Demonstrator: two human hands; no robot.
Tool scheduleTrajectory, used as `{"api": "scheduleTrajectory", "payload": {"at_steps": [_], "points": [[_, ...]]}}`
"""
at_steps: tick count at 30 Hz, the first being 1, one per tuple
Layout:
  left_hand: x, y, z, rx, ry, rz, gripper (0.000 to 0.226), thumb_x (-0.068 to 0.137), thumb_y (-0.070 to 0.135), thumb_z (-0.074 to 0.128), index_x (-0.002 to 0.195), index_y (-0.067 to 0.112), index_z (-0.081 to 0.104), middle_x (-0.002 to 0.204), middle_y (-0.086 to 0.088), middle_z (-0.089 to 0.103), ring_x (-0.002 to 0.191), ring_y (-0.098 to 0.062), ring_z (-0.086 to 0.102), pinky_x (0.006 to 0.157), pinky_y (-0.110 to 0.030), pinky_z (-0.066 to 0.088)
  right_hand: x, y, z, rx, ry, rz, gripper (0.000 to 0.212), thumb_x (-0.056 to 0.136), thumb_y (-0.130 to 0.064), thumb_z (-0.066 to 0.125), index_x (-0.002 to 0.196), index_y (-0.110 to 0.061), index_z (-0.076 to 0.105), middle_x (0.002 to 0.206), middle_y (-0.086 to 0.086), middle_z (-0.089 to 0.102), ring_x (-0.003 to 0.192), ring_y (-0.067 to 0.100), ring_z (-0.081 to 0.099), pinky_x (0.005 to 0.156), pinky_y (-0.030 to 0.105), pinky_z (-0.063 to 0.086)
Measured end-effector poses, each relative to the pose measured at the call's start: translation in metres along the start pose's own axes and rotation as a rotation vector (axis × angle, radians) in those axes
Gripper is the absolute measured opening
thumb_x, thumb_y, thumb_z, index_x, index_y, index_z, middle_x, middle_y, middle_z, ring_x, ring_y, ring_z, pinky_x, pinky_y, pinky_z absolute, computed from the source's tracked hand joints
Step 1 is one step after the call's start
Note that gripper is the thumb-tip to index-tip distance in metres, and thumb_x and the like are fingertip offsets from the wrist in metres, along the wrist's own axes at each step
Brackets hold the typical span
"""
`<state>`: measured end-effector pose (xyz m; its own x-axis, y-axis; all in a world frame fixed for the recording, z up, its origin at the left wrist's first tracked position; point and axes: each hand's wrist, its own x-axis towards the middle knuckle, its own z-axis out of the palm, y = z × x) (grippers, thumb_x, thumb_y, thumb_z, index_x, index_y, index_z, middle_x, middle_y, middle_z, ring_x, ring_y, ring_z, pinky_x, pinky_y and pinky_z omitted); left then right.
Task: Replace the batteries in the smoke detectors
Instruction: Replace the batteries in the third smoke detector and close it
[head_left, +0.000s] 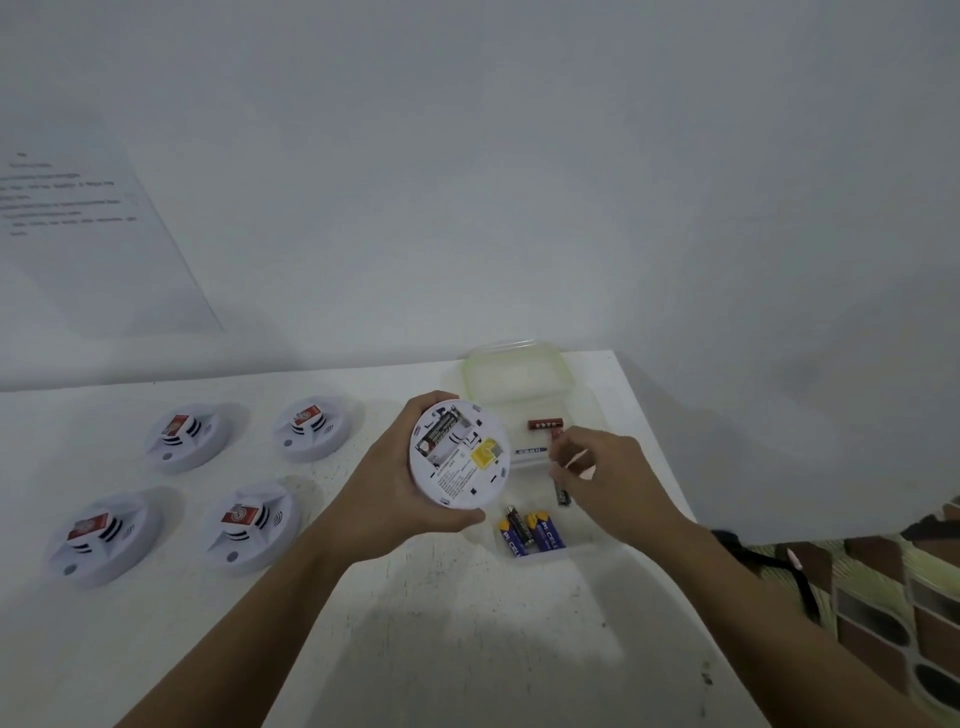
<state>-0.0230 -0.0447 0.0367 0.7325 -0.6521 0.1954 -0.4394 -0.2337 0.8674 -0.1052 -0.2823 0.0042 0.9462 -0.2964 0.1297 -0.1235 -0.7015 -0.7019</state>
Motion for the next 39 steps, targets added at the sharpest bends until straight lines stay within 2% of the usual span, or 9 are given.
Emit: {"api": "scheduleTrajectory", "payload": {"at_steps": [3,10,12,15,17,22,29,35,39], "points": [[0.001,0.000,0.002,-0.003,-0.003,0.001,0.095,0.060,0.009,0.097,0.138,0.026,0.044,0.129,0.015,0.059,0.124,-0.008,0.057,0.096,-0.026,0.054,-0.004,0.011,0.005,-0.162,-0.102,0.005,0.006,0.090,-0.019,0.071,0.087,-0.023,0.067,0.085,-0.009,0.069,0.077,0.004,0.065,0.076,0.024,0.057],[0.002,0.000,0.007,-0.026,-0.011,-0.004,0.094,0.060,0.007,0.096,0.137,0.028,0.046,0.127,0.016,0.060,0.123,-0.007,0.057,0.092,-0.022,0.054,-0.008,0.016,0.012,-0.326,-0.229,0.025,0.012,0.095,-0.022,0.063,0.103,-0.022,0.071,0.102,-0.004,0.073,0.084,0.009,0.065,0.081,0.024,0.055],[0.002,0.000,0.008,-0.029,-0.013,-0.008,0.095,0.060,0.007,0.096,0.137,0.027,0.045,0.127,0.016,0.060,0.123,-0.007,0.057,0.093,-0.024,0.055,-0.008,0.010,0.008,-0.273,-0.157,0.016,0.010,0.094,-0.021,0.064,0.100,-0.023,0.072,0.096,-0.008,0.073,0.081,0.006,0.065,0.079,0.025,0.056],[0.003,0.000,0.008,-0.024,-0.008,0.001,0.095,0.060,0.008,0.096,0.138,0.027,0.045,0.129,0.013,0.059,0.124,-0.009,0.057,0.095,-0.029,0.056,-0.008,-0.016,-0.003,-0.004,0.057,-0.047,0.007,0.092,-0.017,0.068,0.090,-0.023,0.072,0.082,-0.013,0.070,0.074,0.003,0.065,0.066,0.012,0.049],[0.004,0.000,0.008,-0.026,-0.002,0.007,0.094,0.060,0.007,0.096,0.137,0.027,0.046,0.129,0.011,0.060,0.123,-0.012,0.058,0.095,-0.035,0.057,-0.008,-0.041,-0.011,0.166,0.132,-0.136,0.006,0.091,-0.016,0.070,0.088,-0.021,0.072,0.081,-0.012,0.069,0.078,0.005,0.064,0.064,0.013,0.047],[0.009,0.000,0.008,-0.057,-0.016,0.008,0.093,0.062,0.004,0.095,0.139,0.025,0.046,0.128,0.006,0.061,0.120,-0.023,0.061,0.091,-0.049,0.059,-0.002,-0.077,-0.005,0.240,0.106,-0.221,0.006,0.091,-0.023,0.071,0.096,-0.024,0.072,0.095,-0.013,0.064,0.093,0.005,0.059,0.072,0.012,0.044],[0.013,0.000,0.007,-0.094,-0.014,-0.007,0.094,0.061,0.003,0.095,0.139,0.022,0.045,0.128,0.003,0.063,0.119,-0.025,0.063,0.095,-0.047,0.058,0.000,-0.084,0.018,0.182,0.131,-0.179,0.034,0.082,-0.040,0.078,0.110,-0.022,0.069,0.103,-0.012,0.056,0.103,0.005,0.057,0.083,0.019,0.050],[0.012,-0.001,0.007,-0.088,-0.014,-0.025,0.093,0.062,0.006,0.096,0.137,0.026,0.045,0.126,0.005,0.063,0.117,-0.024,0.064,0.093,-0.046,0.059,0.005,-0.087,0.025,0.297,0.132,-0.093,0.020,0.087,-0.032,0.074,0.103,-0.024,0.065,0.102,-0.014,0.055,0.104,0.006,0.057,0.088,0.033,0.055],[0.012,0.000,0.005,-0.083,-0.040,-0.033,0.092,0.062,0.011,0.096,0.137,0.027,0.045,0.127,0.003,0.064,0.118,-0.026,0.064,0.094,-0.047,0.058,0.006,-0.087,0.027,0.276,0.086,-0.098,0.031,0.081,-0.038,0.079,0.103,-0.025,0.062,0.101,-0.012,0.055,0.103,0.007,0.056,0.086,0.030,0.055]]}}
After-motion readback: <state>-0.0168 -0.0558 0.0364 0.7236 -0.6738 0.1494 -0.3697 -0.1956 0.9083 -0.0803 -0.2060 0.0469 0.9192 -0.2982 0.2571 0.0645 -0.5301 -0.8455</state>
